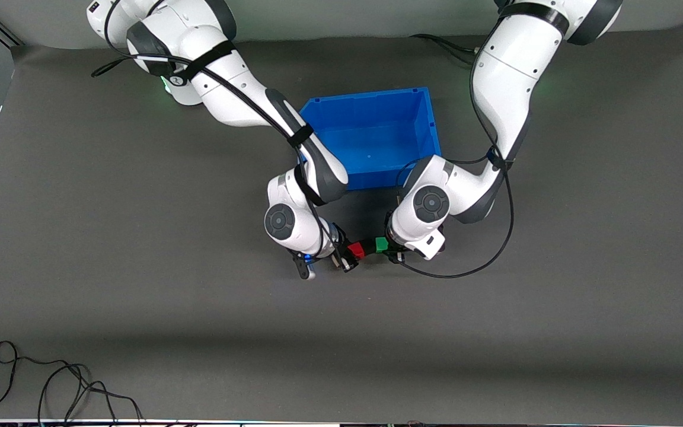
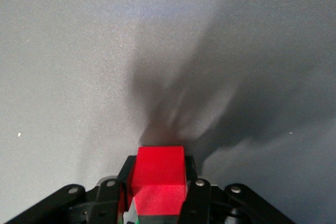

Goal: Attach green and red cubes to black cube
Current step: 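Carry the red and green cubes toward the black cube with both grippers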

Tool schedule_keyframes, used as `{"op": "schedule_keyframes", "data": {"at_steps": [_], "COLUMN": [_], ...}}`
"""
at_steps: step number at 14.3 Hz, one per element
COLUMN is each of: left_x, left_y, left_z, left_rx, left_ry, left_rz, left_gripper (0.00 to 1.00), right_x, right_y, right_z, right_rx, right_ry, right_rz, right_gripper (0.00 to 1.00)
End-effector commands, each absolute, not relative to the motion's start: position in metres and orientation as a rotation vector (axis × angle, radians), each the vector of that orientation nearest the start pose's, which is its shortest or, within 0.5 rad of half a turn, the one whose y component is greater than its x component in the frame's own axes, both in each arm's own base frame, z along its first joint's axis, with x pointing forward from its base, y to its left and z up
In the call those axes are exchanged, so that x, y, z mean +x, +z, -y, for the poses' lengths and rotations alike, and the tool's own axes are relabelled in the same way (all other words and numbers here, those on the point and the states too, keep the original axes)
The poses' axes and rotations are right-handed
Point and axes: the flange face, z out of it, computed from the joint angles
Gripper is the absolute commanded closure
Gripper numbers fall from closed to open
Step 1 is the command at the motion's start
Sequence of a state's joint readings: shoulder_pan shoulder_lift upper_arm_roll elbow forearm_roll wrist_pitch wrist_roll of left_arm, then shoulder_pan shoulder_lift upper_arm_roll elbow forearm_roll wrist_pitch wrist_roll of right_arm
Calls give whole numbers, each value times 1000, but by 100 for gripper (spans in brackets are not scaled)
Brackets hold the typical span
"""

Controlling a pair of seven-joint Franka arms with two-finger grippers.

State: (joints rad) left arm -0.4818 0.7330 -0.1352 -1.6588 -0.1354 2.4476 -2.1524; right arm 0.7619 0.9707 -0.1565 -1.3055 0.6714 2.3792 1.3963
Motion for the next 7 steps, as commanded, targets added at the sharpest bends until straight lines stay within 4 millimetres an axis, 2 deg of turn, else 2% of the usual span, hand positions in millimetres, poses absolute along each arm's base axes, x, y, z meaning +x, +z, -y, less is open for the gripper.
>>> {"op": "schedule_keyframes", "data": {"at_steps": [1,2,3,5,6,7], "left_x": [572,572,572,573,576,582], "left_y": [188,188,188,195,200,208], "left_z": [398,398,398,397,394,386], "left_rx": [2017,2049,2042,2058,2056,2063], "left_ry": [-248,-233,-234,-234,-226,-206], "left_rz": [-2265,-2240,-2249,-2241,-2239,-2234], "left_gripper": [78,49,0,0,0,0], "right_x": [604,606,610,624,636,642], "right_y": [170,171,177,197,213,222], "right_z": [-463,-460,-456,-442,-427,-414], "right_rx": [-2316,-2304,-2291,-2267,-2241,-2228], "right_ry": [334,337,330,300,285,291], "right_rz": [-1589,-1600,-1610,-1618,-1630,-1649], "right_gripper": [54,19,0,0,0,0]}}
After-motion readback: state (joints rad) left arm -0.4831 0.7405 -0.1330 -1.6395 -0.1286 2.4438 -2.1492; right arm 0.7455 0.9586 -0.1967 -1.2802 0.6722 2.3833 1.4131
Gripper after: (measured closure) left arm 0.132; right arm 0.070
